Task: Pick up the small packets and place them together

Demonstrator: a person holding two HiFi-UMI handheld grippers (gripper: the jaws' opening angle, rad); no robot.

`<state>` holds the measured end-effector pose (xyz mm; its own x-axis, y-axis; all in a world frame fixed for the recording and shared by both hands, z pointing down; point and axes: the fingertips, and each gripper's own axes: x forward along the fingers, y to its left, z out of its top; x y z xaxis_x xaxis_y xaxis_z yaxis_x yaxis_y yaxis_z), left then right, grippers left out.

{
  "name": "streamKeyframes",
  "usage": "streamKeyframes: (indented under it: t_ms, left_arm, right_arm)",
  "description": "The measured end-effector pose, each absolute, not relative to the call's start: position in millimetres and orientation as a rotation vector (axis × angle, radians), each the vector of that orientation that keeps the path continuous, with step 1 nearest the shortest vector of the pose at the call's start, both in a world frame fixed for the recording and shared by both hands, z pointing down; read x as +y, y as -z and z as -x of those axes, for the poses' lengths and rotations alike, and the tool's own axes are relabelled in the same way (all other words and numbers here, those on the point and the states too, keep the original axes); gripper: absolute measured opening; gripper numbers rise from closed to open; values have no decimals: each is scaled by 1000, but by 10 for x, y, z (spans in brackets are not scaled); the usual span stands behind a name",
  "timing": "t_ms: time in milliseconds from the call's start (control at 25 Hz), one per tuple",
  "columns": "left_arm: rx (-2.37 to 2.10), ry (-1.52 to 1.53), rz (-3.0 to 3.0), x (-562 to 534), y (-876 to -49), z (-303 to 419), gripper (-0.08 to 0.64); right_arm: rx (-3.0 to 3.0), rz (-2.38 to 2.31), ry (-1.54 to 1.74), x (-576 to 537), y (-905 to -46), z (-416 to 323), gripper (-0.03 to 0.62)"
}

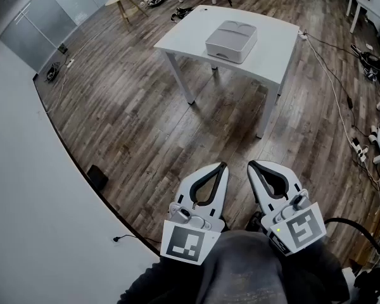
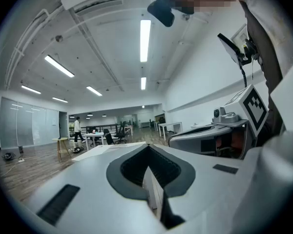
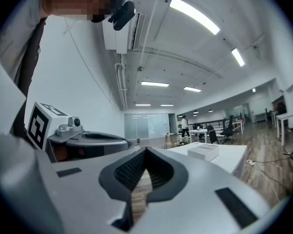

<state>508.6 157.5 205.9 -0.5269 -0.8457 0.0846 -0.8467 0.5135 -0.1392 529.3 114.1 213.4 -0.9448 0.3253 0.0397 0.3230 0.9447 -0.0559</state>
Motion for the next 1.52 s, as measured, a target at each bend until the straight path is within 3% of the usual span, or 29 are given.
streamKeyframes:
  t_ms: [1520]
  left_arm:
    - [-2735,-170,-1321,3077,-2580,-4114,2]
  right_arm:
    - [-2941,620,-168,2357,-2609,-4110,5]
